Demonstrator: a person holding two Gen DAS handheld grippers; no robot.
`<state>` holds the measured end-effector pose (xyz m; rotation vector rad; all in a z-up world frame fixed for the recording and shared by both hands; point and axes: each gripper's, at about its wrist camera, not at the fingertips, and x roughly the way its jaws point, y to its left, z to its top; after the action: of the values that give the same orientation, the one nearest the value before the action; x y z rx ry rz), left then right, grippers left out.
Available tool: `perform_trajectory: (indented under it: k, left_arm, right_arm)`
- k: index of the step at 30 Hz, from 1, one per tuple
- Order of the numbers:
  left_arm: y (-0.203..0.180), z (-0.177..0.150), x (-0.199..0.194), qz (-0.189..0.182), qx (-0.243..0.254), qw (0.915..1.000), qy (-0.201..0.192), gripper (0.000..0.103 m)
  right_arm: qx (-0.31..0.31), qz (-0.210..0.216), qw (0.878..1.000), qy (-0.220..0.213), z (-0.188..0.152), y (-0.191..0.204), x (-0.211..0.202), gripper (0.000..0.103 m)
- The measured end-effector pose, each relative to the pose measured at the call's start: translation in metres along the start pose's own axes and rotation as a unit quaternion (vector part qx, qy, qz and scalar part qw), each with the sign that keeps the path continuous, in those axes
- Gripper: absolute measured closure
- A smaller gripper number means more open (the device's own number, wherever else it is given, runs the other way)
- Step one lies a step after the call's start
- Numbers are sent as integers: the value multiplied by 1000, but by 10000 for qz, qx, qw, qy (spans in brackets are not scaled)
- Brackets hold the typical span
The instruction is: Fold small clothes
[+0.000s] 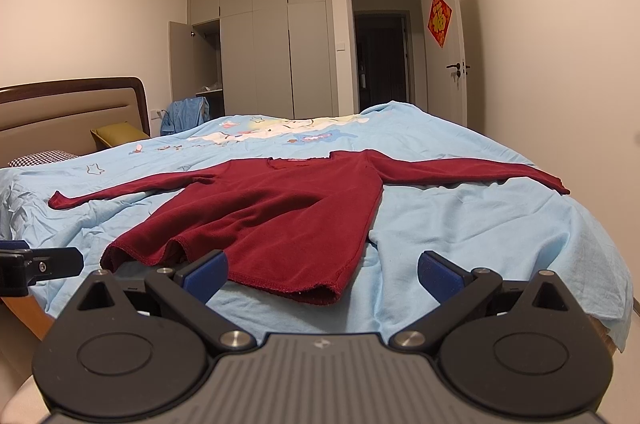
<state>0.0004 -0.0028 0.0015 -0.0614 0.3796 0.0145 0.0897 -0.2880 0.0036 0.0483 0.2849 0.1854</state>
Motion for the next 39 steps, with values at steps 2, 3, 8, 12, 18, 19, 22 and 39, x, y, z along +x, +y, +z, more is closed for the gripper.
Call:
perform_trajectory:
  k: [2,3,8,12,18,19,22,39]
  left_arm:
    - [0,0,0,-2,-1,10000,1,1]
    - [0,0,0,-2,-2,10000,2,1]
    - [0,0,0,-2,-2,10000,2,1]
    - [0,0,0,-3,-2,10000,3,1]
    - [0,0,0,-4,-4,10000,9,1]
    - [0,0,1,-4,-5,10000,11,1]
    - [-2,-1,2,-11,5,10000,19,1]
    - [-8,45,54,-394,422,9983,-114,1]
  right_arm:
    - [1,0,10000,0,0,0,0,0]
    - [1,2,10000,0,0,0,0,0]
    - [2,0,10000,6,0,0,1,0]
    - [4,0,10000,10,0,0,0,0]
    - [8,0,10000,18,1,0,0,0]
    - [8,-2,10000,18,1,-1,0,0]
    - [22,-2,10000,27,1,-1,0,0]
    - [509,124,9985,-183,31,-65,32,0]
